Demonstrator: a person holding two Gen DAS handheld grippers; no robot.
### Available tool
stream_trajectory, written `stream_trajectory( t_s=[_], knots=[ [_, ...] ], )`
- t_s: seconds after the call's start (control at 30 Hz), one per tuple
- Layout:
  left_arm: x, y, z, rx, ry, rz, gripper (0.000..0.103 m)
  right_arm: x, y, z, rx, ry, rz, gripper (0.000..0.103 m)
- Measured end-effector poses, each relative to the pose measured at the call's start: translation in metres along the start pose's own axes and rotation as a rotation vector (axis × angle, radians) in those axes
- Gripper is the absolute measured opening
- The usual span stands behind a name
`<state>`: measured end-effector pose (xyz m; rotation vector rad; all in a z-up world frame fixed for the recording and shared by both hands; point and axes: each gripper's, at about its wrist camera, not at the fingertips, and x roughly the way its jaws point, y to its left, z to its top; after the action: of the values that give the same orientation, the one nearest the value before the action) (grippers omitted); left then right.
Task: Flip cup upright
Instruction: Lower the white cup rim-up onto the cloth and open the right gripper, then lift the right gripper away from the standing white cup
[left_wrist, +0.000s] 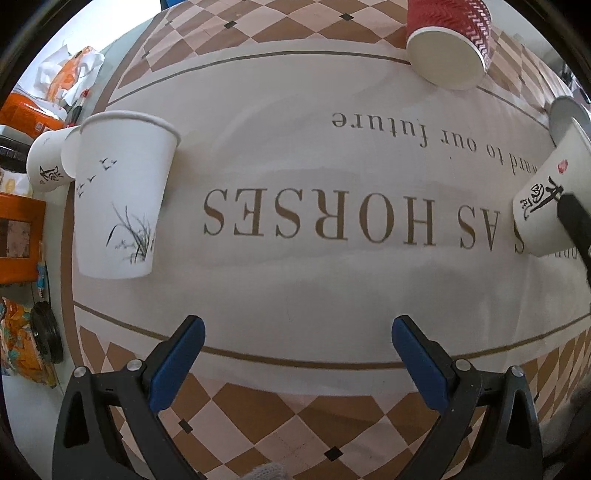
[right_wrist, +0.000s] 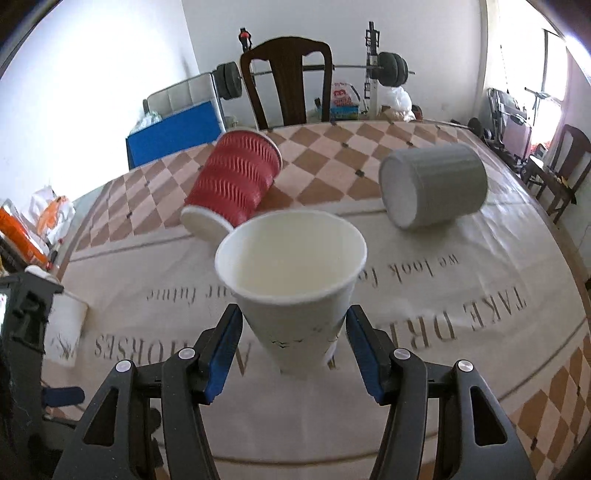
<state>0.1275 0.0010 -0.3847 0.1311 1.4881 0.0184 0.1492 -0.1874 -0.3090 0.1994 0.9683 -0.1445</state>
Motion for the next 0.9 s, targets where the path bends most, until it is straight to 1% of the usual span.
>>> stream_trajectory(
  t_s=[0.03,0.13,0.27,0.4,0.47,0.57,0.7,0.77,0.83,0.9],
  knots=[
    [0.0,-0.001,-0.003,0.003,-0.004,0.002,0.103,-0.001,-0.001,-0.004,0.006,0.014,-0.003,0.061],
    [-0.002,-0.004,-0.01,0.009,-0.017,0.004,0.103,-0.006,-0.003,-0.013,0.017,0.043,-0.013,0.07],
    [-0.013,-0.004,-0.017,0.015,-0.036,0.005,0.103,-0.017,-0.005,-0.023,0.025,0.053,-0.018,0.076],
    [-0.024,-0.005,-0.026,0.02,-0.055,0.007,0.103,-0.034,-0.009,-0.028,0.032,0.053,-0.032,0.078],
    [-0.034,-0.006,-0.033,0.022,-0.068,0.008,0.103,-0.047,-0.013,-0.029,0.042,0.049,-0.044,0.083],
    [-0.053,-0.009,-0.044,0.026,-0.092,0.007,0.103,-0.068,-0.02,-0.025,0.053,0.048,-0.084,0.091],
    [-0.089,-0.014,-0.056,0.024,-0.133,0.003,0.103,-0.096,-0.031,-0.013,0.052,0.084,-0.113,0.101],
    [-0.112,-0.012,-0.057,0.021,-0.164,0.005,0.103,-0.111,-0.035,-0.005,0.04,0.094,-0.136,0.102],
    [-0.143,-0.017,-0.068,0.014,-0.198,0.005,0.103,-0.131,-0.039,0.003,0.022,0.11,-0.151,0.102],
    [-0.167,-0.011,-0.054,0.005,-0.226,0.005,0.103,-0.156,-0.043,0.011,0.007,0.114,-0.143,0.103]
  ],
)
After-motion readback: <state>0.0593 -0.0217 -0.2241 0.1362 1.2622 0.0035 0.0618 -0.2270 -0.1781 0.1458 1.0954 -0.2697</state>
